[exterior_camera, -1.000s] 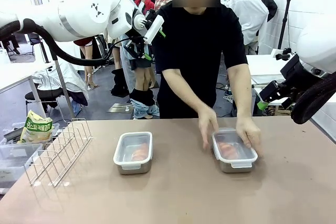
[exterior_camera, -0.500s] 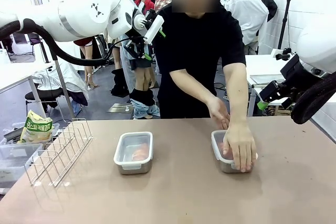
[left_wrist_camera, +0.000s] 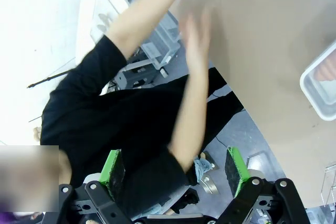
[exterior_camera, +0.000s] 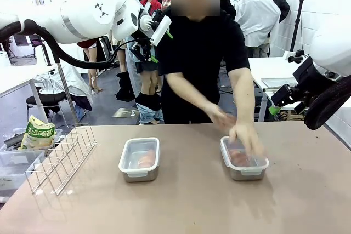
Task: Place the bread in airtight containers.
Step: Release when the human grabs the Airtight Container lid.
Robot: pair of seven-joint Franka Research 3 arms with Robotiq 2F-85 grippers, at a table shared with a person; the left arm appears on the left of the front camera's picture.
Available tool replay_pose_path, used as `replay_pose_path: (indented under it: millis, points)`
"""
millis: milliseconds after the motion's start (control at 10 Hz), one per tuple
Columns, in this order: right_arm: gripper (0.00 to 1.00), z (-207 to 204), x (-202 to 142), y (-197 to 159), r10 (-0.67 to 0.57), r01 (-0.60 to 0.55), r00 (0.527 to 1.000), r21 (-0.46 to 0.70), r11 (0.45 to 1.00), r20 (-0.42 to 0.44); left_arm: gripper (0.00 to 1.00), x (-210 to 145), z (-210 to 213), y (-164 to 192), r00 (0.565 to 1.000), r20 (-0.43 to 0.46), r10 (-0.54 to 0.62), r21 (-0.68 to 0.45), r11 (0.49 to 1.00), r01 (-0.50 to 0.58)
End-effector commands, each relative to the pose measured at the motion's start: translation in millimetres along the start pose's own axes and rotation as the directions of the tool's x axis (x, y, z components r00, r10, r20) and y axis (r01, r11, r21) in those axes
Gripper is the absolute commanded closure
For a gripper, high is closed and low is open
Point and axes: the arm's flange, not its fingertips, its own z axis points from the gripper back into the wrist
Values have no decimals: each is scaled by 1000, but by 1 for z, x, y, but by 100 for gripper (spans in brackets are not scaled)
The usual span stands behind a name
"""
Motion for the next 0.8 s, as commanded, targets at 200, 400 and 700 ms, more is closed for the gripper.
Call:
replay_pose_path:
  millis: [200, 400, 700]
  points:
    - [0, -1, 1, 0, -1, 1, 1000, 0, 1000, -2, 0, -1, 0, 0, 1000, -1, 0, 1, 1000, 0]
    - [0, -1, 1, 0, -1, 1, 1000, 0, 1000, -2, 0, -1, 0, 0, 1000, -1, 0, 1, 1000, 0]
    - [0, -1, 1, 0, -1, 1, 1000, 0, 1000, -2, 0, -1, 0, 0, 1000, -1, 0, 1, 1000, 0]
